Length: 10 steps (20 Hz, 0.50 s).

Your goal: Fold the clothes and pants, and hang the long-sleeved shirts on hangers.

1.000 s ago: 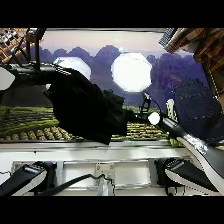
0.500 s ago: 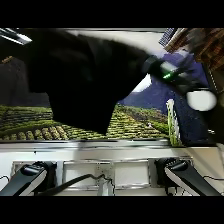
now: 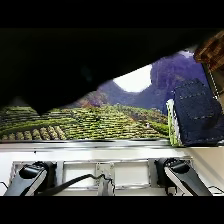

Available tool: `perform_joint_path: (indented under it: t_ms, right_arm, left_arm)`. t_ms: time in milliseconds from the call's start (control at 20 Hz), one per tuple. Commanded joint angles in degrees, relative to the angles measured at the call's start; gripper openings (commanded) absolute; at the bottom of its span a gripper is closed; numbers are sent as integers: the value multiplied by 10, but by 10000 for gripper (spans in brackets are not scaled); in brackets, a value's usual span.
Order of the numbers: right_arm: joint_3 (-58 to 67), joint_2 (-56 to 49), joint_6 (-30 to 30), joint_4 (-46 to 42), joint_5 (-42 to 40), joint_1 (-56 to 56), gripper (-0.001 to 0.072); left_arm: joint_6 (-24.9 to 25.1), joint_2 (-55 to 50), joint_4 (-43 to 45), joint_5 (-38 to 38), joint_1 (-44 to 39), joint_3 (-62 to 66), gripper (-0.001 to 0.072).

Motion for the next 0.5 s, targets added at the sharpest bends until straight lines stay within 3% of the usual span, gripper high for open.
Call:
perform_joint_path:
  t_ms: [0,250,450]
  right_arm:
    - [74,-4,-2,-36,12,-1,23]
    - [117,-49,-1,-46,22,-1,23]
    - [118,-144,-2,-44,28,-1,24]
  left_arm:
    - [4,12,-89,-66,0,1,2]
    - [2,5,-118,-146,0,1,2]
    - [-3,-45,-65,-225,0,-8,2]
